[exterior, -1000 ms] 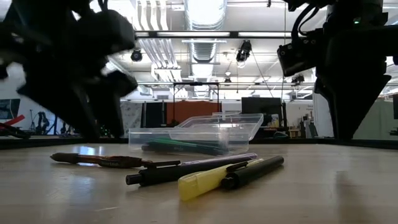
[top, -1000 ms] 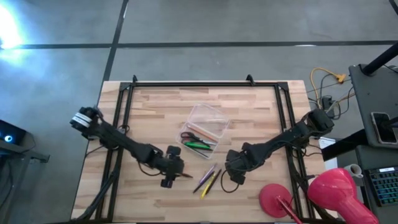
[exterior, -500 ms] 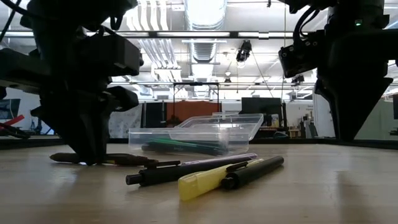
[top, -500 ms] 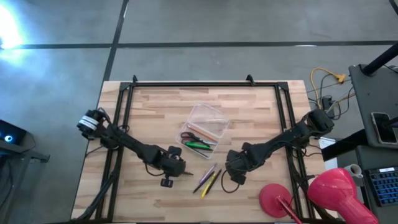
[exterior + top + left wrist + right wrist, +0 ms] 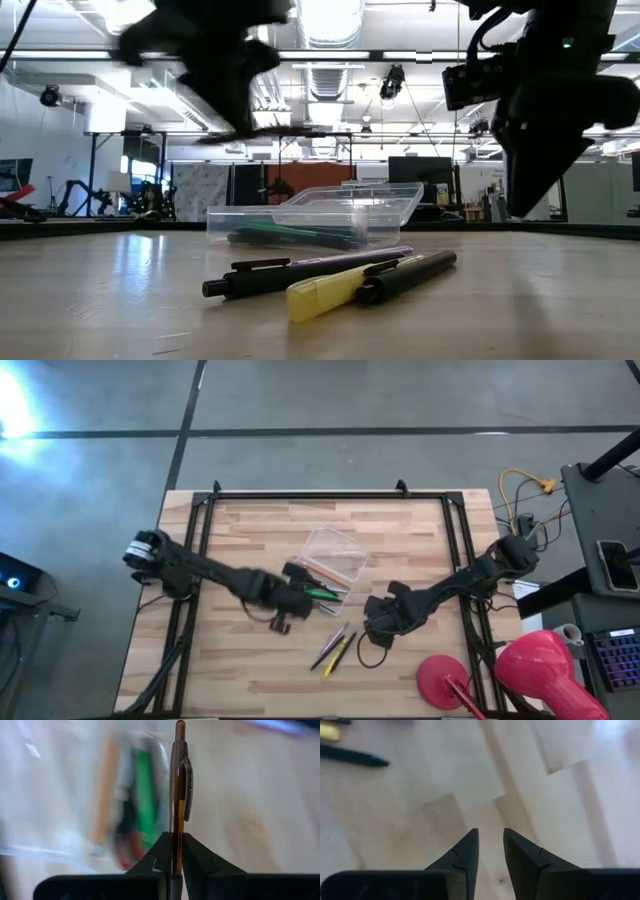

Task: Pick & place school supplies into a supply box
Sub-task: Put the brown pen into the transparent case, then put the bottom black pen into the transparent case

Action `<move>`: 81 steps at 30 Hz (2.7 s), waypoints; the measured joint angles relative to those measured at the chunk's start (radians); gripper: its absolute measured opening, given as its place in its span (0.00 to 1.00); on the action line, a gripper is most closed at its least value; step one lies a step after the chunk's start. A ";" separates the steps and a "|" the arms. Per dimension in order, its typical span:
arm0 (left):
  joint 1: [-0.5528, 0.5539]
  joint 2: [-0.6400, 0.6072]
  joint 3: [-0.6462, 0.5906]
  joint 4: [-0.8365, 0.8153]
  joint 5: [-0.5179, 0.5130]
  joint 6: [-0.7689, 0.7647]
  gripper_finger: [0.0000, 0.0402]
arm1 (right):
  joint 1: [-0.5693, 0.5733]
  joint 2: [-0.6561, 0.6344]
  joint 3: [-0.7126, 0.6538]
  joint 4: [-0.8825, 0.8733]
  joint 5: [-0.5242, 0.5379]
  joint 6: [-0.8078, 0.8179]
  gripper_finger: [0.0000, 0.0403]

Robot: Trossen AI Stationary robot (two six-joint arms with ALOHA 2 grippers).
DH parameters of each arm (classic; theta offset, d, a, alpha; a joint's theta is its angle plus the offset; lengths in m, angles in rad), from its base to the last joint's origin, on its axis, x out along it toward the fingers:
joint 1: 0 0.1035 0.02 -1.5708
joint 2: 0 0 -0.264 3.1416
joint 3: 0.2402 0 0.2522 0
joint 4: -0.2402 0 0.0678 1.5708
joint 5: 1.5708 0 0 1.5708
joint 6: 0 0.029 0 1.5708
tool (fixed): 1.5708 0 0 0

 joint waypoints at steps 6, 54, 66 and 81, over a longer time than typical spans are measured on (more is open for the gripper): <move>0.186 0.058 0.041 0.124 0.067 0.274 0.02 | 0.000 -0.010 -0.008 -0.054 0.042 -0.003 0.19; -0.153 -0.255 -0.374 0.228 0.020 -1.085 0.49 | -0.027 0.187 0.011 0.537 -0.237 -1.028 0.45; -0.154 -0.250 -0.373 0.236 0.020 -1.076 0.49 | -0.054 0.282 0.097 0.420 -0.307 -0.802 0.14; -0.154 -0.249 -0.376 0.234 -0.027 -1.058 0.49 | -0.176 0.003 0.100 0.387 -0.274 -0.596 0.04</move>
